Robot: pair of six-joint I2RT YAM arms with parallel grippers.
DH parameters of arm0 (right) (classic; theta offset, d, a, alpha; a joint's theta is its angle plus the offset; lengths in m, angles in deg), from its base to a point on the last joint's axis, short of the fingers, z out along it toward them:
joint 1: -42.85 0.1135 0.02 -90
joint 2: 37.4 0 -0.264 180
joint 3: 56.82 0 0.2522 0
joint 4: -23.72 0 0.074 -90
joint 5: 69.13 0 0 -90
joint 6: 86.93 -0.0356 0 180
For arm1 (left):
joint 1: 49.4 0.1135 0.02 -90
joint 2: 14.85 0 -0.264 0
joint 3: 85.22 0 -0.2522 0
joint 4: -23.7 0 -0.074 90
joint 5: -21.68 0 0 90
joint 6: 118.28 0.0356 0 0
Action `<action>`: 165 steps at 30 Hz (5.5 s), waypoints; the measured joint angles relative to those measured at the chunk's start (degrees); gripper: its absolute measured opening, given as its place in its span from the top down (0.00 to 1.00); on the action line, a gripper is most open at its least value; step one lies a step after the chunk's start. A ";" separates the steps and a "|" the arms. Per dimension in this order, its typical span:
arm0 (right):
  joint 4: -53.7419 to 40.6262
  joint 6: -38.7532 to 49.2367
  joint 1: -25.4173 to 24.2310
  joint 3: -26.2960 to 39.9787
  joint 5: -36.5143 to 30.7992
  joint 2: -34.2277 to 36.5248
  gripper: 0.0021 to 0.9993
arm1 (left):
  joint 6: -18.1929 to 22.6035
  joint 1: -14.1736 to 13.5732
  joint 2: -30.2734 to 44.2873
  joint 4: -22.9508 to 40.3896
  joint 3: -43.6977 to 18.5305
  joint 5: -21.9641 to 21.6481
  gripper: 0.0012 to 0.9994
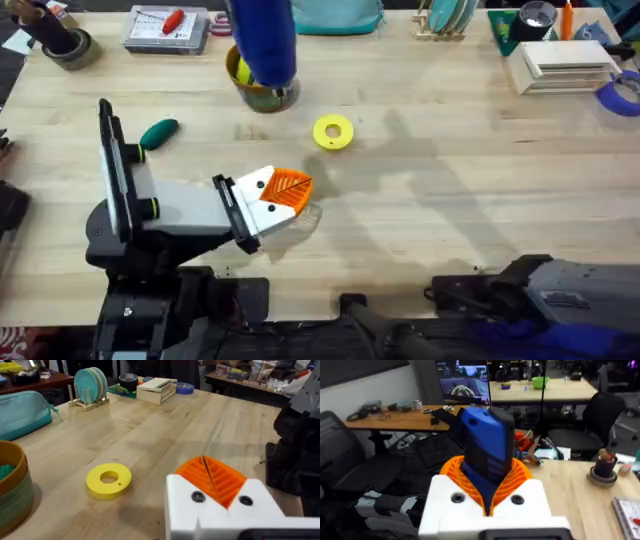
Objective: Pick up the gripper from the table and insert it into the empty holder that is missing its gripper. Then pick up a screw, insert it into the mounting hole, and use the screwdriver to tighten it. Finally, clean up the table by picking up the vegetable and placing it into the bucket.
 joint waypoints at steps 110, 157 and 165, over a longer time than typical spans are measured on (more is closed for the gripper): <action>30.09 -1.80 8.94 -25.00 -2.32 -2.23 0.98 | 0.00 0.00 0.00 0.01 0.00 0.04 1.00; 29.86 1.85 9.75 -26.27 -2.32 -0.11 0.98 | 0.00 0.00 0.00 0.00 0.00 0.04 1.00; 29.91 3.53 10.21 -26.44 -2.32 -0.10 0.98 | 0.00 0.00 0.00 0.02 0.00 0.04 1.00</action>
